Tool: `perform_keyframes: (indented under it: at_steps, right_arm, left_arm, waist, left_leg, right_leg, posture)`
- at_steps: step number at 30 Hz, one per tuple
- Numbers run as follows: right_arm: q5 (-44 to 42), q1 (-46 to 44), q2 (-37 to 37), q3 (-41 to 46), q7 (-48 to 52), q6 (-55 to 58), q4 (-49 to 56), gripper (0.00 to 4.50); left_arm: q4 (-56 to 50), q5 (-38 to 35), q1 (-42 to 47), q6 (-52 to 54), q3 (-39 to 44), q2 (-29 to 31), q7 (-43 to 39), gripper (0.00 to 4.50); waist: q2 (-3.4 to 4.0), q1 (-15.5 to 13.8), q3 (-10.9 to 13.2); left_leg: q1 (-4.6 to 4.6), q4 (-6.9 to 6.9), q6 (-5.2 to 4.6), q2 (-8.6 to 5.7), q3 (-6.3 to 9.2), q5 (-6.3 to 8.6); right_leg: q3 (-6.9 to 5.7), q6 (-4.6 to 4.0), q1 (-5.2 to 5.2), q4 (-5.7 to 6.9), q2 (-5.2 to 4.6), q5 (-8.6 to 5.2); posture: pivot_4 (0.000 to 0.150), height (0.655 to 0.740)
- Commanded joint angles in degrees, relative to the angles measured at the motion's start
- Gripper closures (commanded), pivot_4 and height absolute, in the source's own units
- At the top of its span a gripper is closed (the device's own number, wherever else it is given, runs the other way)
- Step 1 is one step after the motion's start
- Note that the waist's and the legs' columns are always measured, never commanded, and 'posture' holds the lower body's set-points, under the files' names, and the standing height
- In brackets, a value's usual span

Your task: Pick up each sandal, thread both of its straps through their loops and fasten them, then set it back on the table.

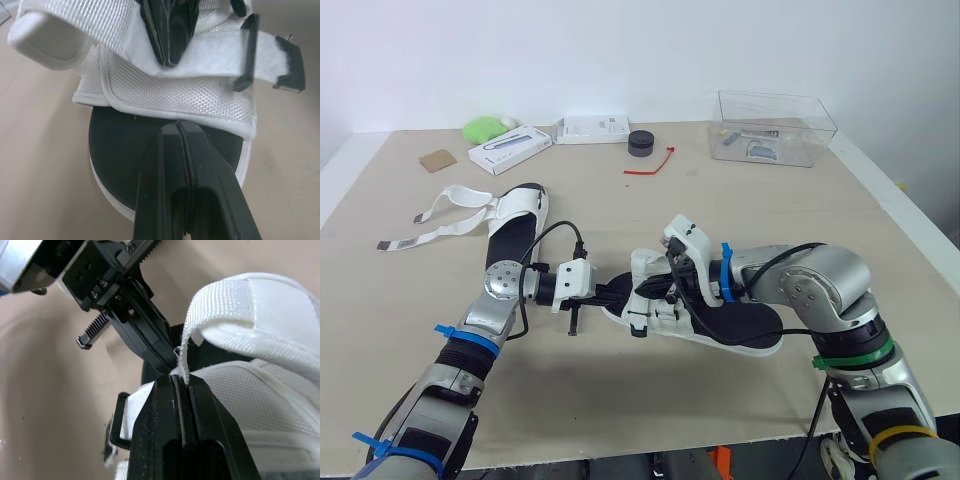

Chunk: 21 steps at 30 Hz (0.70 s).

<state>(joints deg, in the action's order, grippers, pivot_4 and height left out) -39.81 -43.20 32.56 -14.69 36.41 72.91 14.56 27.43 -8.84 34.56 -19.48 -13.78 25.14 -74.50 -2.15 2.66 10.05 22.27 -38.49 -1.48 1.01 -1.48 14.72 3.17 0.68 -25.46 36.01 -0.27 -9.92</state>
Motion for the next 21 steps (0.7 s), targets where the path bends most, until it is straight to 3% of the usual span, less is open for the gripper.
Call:
perform_keyframes:
  at_steps: [1,17,21]
  right_arm:
    - [0.2,-0.2,0.7,0.6,1.3,0.1,1.6,4.43]
    - [-1.6,4.9,-1.9,2.2,-1.4,3.7,10.2,4.43]
    - [-3.9,3.0,-1.9,5.9,-0.2,4.6,10.1,3.13]
  left_arm:
    - [-0.2,1.2,-0.4,0.6,-0.3,0.6,0.2,4.5]
    - [-0.9,1.3,-0.7,1.1,-0.4,0.7,0.4,4.5]
    - [-1.0,1.2,-0.8,1.2,-0.4,0.9,0.3,4.5]
  waist:
    - [0.0,0.0,0.0]
    - [0.0,0.0,0.0]
    - [0.0,0.0,0.0]
  left_leg:
    - [0.0,0.0,0.0,0.0,0.0,0.0]
    - [0.0,0.01,0.0,0.02,0.03,0.0]
    - [0.0,0.01,0.0,0.04,0.03,0.0]
  right_leg:
    - [0.0,0.0,0.0,0.0,0.0,0.0]
    - [-0.03,-0.02,0.0,0.0,0.01,-0.01]
    - [-0.04,-0.03,0.0,0.0,0.03,-0.02]
  posture:
    - [0.15,0.74]
    - [0.15,0.74]
    - [0.15,0.74]
